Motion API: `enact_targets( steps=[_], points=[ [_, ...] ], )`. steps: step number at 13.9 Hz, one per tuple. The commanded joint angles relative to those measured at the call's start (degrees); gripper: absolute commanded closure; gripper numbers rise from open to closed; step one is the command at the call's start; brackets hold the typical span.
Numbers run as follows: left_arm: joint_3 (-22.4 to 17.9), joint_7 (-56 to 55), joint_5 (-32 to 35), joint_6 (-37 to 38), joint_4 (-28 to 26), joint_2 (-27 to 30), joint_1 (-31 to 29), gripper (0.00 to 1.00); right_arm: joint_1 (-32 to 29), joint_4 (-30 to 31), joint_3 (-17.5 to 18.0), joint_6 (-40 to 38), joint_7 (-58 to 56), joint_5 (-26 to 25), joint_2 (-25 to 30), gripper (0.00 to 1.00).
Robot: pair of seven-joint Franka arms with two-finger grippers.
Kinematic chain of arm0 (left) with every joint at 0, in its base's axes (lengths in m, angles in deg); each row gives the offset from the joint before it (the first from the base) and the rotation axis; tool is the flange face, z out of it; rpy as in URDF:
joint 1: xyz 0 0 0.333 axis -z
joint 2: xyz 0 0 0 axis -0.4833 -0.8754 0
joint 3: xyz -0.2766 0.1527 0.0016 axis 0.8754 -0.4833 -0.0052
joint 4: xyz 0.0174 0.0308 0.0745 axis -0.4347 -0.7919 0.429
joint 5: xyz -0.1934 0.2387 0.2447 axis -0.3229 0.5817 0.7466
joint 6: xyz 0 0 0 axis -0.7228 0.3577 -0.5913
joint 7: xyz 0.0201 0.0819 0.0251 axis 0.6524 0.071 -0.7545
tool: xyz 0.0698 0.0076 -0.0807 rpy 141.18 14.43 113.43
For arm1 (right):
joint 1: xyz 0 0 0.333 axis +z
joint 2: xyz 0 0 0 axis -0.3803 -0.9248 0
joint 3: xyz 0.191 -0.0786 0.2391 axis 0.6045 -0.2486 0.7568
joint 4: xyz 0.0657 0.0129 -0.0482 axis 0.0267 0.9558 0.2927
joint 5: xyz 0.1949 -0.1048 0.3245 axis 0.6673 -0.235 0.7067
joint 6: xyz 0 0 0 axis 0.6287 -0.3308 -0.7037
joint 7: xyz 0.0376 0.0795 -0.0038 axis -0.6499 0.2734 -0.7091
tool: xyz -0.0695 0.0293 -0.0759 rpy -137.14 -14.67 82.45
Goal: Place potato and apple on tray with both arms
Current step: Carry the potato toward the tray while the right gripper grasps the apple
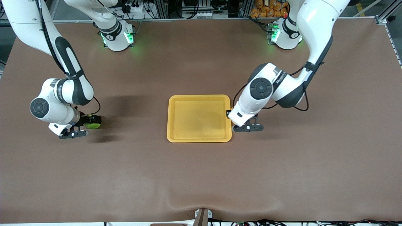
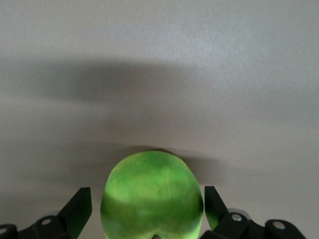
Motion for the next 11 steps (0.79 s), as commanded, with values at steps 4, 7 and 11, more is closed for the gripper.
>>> enact_targets(
  steps=[4,7,11],
  points=[
    [-0.56,-7.50,7.87,1.19,6.72,-7.17,5.93,1.00,-0.90,0.47,0.57,-0.61,-1.00,-0.43,1.07,1.00],
    [-1.25,-7.95,8.67,1.19,7.60,-8.84,7.51,1.00,-0.73,-1.27,0.75,-1.93,-5.64,-0.43,4.75,1.00],
    [-8.36,-8.04,8.59,1.10,7.60,-9.37,14.88,1.00,-0.29,-11.10,2.06,-11.40,-9.96,-0.43,5.38,1.00]
  ],
)
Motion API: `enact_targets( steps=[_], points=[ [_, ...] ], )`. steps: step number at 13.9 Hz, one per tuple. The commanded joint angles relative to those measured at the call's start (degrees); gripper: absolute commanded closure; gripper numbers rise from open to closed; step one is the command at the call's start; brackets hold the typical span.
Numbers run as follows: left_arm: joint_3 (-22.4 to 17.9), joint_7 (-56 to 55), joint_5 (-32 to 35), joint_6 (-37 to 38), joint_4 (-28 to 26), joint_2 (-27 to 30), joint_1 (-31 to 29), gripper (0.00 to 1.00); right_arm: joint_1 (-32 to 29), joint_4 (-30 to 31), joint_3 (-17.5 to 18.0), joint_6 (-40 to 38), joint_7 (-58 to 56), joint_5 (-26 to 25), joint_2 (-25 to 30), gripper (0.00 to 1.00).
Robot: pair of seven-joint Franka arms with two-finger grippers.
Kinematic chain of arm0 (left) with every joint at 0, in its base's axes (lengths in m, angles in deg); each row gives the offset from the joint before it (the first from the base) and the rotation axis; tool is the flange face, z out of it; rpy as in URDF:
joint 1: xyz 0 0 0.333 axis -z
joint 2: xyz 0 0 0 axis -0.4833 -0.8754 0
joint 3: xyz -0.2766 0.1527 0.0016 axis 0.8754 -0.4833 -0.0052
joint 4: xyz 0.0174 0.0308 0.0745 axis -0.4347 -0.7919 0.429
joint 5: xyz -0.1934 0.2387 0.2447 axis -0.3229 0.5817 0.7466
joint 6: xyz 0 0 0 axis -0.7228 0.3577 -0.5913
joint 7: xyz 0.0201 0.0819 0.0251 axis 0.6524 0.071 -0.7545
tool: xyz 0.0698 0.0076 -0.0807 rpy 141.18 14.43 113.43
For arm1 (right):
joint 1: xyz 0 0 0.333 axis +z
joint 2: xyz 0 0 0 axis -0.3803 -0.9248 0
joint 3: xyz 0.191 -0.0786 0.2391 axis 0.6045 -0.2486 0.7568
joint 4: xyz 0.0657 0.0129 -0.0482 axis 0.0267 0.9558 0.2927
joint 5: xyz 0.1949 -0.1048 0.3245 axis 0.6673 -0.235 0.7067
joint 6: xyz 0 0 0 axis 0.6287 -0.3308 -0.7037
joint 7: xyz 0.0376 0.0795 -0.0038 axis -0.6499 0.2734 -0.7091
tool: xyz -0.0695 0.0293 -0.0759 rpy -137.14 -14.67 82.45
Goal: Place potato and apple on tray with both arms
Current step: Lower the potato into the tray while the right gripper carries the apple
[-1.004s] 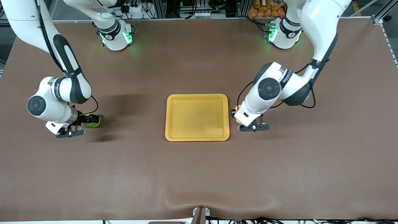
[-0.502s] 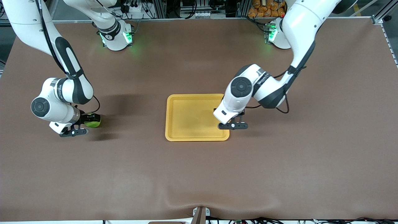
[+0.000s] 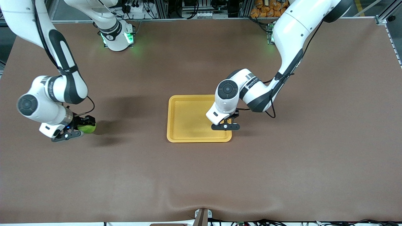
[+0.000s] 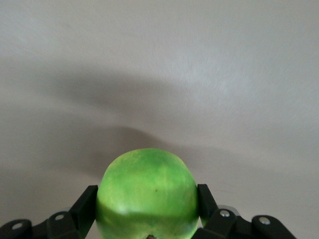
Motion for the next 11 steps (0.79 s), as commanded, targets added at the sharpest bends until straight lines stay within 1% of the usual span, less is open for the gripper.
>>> enact_targets(
  steps=[1,2,4,6,7,9,10,11],
  points=[
    [-4.05,-1.35,1.22,0.93,1.80,-1.36,4.60,1.00,-0.32,-7.71,2.96,-7.68,-2.54,-0.44,0.77,1.00],
    [-4.06,-1.35,1.22,0.66,1.80,-1.45,4.60,1.00,-0.32,-10.62,4.10,-10.75,-3.15,-0.18,0.68,1.00],
    [-4.06,-1.35,1.22,0.66,1.80,-1.80,4.69,1.00,-0.32,-13.36,6.74,-13.50,-3.42,2.53,0.77,1.00],
    [-4.14,-1.09,1.31,0.66,1.80,-2.24,4.61,1.00,-0.24,-14.07,8.15,-13.86,-7.00,5.35,0.77,1.00],
    [-4.14,-1.00,1.31,0.57,1.80,-2.33,4.69,1.00,-0.23,-13.99,9.29,-13.86,-10.07,7.45,0.68,1.00],
    [-4.14,-1.26,1.23,0.57,2.41,-2.77,4.60,1.00,0.64,-13.90,11.57,-13.60,-16.83,10.10,0.24,1.00],
    [-4.06,-1.35,1.14,0.57,3.03,-3.03,4.69,0.94,1.86,-13.81,12.54,-13.07,-19.30,10.81,0.16,1.00],
    [-4.06,-1.43,0.96,0.57,3.12,-3.21,4.61,0.76,3.44,-13.81,12.64,-12.46,-20.37,10.99,-0.02,1.00]
  ],
)
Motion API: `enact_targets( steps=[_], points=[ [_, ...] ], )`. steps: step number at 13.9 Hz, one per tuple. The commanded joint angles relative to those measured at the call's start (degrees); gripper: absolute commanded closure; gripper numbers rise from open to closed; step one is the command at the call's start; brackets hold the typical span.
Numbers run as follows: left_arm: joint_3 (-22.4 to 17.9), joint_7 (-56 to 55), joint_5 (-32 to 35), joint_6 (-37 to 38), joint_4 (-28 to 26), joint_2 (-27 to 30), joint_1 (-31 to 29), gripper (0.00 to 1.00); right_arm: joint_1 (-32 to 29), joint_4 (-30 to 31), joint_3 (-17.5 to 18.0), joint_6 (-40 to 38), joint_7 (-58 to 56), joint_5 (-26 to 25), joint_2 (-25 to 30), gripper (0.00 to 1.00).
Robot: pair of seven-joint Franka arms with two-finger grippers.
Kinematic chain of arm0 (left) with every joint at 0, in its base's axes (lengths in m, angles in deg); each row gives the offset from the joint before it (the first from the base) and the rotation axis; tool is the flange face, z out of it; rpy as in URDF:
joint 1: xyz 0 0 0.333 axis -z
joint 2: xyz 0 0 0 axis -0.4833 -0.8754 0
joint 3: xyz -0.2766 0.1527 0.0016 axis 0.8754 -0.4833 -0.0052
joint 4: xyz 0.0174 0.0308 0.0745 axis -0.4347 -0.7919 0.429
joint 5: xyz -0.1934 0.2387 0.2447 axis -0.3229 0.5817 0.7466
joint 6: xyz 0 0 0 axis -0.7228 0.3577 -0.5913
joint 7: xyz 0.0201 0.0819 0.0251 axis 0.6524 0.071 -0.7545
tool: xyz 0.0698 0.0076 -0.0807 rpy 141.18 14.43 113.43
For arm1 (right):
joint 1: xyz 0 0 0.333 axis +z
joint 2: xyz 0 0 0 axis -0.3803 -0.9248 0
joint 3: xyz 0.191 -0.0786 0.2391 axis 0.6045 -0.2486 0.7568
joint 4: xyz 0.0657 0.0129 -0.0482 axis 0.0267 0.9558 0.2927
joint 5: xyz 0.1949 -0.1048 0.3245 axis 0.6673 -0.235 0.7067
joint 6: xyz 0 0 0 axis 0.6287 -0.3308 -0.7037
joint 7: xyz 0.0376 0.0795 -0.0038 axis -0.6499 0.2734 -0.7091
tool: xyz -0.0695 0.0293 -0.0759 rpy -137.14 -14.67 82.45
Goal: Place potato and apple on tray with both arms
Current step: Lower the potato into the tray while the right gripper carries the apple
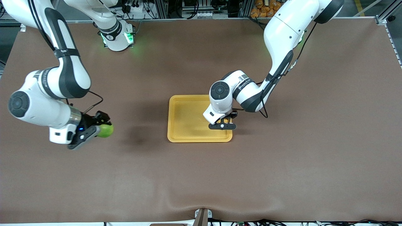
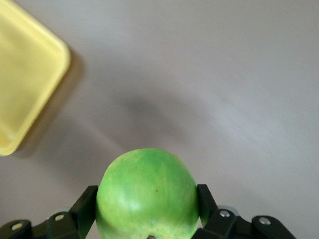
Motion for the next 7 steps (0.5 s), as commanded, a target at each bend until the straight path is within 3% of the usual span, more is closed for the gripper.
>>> enact_targets(
  steps=[1,2,7],
  points=[
    [-0.37,-1.46,0.96,0.59,2.33,-1.42,0.50,0.40,3.41,-0.63,0.76,1.18,-3.75,1.70,-0.65,1.00],
    [-0.37,-1.29,1.13,0.59,2.33,-1.33,0.50,0.00,4.47,-0.63,0.85,1.62,-4.45,1.70,-0.65,1.00],
    [-0.37,-0.85,1.22,1.12,4.00,0.33,-0.20,0.00,7.38,-0.54,0.85,2.68,-22.53,1.70,-0.91,1.00]
  ],
)
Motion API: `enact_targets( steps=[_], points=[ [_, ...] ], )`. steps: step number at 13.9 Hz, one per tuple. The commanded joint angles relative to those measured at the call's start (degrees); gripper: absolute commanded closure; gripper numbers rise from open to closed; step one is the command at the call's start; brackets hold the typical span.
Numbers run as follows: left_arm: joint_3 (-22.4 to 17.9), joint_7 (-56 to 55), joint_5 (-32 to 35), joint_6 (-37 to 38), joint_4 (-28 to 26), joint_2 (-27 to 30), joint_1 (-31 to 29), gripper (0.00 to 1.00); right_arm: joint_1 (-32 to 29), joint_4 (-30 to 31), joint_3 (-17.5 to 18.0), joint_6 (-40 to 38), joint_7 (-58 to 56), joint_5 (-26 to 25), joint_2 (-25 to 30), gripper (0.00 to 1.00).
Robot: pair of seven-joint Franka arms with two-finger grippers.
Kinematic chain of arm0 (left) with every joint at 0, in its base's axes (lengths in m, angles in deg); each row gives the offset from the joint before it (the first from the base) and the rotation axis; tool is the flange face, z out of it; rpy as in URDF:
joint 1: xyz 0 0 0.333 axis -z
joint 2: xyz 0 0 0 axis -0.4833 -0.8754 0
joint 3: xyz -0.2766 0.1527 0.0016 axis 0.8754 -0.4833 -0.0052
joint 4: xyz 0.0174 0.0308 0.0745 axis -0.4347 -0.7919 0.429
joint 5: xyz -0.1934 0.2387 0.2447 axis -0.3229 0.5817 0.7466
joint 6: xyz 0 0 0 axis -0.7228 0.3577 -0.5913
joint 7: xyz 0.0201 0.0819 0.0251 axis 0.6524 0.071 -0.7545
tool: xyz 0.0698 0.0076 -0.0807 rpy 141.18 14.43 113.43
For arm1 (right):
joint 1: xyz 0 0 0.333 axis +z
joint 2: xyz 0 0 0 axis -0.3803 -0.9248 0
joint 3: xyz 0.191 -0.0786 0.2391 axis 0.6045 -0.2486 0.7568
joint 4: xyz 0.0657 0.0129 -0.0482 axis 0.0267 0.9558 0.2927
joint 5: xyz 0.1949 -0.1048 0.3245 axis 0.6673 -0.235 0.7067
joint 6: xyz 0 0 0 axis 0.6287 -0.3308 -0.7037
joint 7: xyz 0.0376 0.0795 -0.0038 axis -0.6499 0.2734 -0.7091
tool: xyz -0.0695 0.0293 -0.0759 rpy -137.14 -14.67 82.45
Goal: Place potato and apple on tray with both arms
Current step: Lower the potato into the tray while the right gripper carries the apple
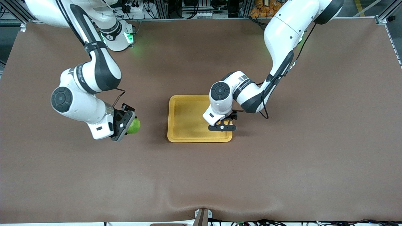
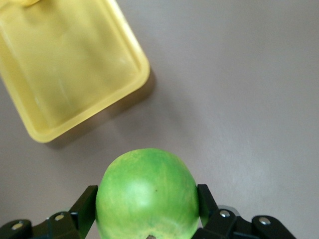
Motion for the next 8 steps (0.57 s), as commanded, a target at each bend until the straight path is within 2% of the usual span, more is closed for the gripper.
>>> enact_targets(
  steps=[1,4,8],
  points=[
    [-0.24,-0.76,1.31,1.22,1.65,1.58,-0.91,0.00,-0.19,-0.54,-0.22,1.58,-10.29,1.40,-0.81,1.00],
    [-0.06,0.90,0.87,5.59,2.00,5.71,-4.07,0.00,1.82,-0.36,-0.22,4.05,-21.99,1.40,-1.69,1.00],
    [0.11,7.93,0.52,12.99,5.52,9.23,-7.76,0.00,6.13,-0.10,-0.22,7.22,-27.98,1.40,-3.00,1.00]
  ],
)
